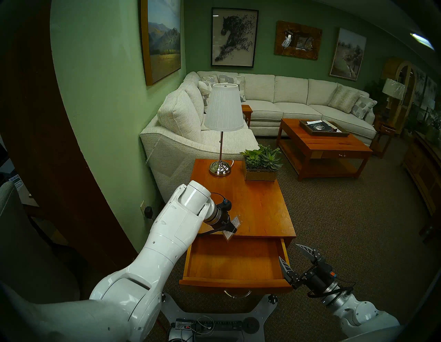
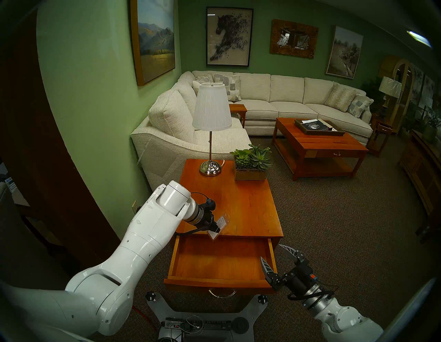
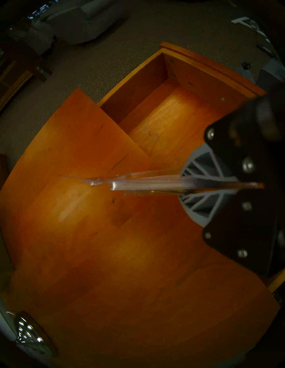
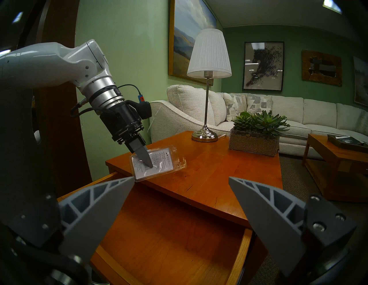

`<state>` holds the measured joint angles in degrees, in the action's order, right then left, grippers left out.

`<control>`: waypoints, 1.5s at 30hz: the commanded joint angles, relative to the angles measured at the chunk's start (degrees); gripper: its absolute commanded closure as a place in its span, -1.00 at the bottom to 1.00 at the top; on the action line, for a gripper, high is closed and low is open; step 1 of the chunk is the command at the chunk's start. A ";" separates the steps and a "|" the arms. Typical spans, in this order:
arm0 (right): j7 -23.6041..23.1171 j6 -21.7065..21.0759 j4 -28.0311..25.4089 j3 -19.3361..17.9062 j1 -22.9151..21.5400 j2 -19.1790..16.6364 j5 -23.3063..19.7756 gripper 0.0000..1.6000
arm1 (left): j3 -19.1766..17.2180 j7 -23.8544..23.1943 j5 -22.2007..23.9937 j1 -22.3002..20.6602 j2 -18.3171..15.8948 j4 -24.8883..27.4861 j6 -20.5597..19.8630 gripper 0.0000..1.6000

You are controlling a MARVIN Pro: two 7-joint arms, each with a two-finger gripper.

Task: Open the drawer, take out the contents and close the drawer

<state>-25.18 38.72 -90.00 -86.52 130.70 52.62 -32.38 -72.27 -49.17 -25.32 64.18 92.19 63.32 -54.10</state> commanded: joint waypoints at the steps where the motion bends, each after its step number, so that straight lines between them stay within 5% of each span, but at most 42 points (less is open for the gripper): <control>1: -0.13 0.47 -1.20 -0.32 -0.43 -0.19 0.05 -1.00 | -4.27 3.16 1.11 -6.83 4.83 -3.49 0.14 1.00; 12: -0.13 0.49 -1.22 -0.31 -0.43 -0.21 0.04 -1.00 | -8.96 9.11 1.87 -10.02 7.39 -9.65 2.29 1.00; 13: -0.13 0.50 -1.23 -0.32 -0.42 -0.22 0.04 -1.00 | -9.99 10.46 1.89 -9.42 7.88 -9.58 3.07 0.64; 14: -0.13 0.50 -1.23 -0.32 -0.42 -0.22 0.04 -1.00 | -9.99 10.46 1.89 -9.42 7.88 -9.58 3.07 0.64; 17: -0.12 0.51 -1.27 -0.33 -0.39 -0.23 0.04 -1.00 | -10.94 12.73 2.28 -11.85 8.41 -14.03 4.87 -0.84; 28: -0.11 0.52 -1.32 -0.34 -0.36 -0.25 0.05 -1.00 | -12.82 15.88 3.13 -12.84 8.93 -16.72 8.74 -1.00; 36: -0.10 0.52 -1.35 -0.35 -0.34 -0.26 0.05 -1.00 | -9.37 14.83 1.57 -8.97 7.86 -10.16 11.91 -1.00; 45: -0.12 0.43 -1.05 -0.23 -0.51 -0.20 0.00 -1.00 | -4.73 8.22 0.50 -4.52 4.28 -3.99 12.73 -1.00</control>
<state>-25.18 38.72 -89.97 -86.46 130.70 52.58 -32.42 -79.17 -37.00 -24.52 57.86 98.65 53.80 -42.51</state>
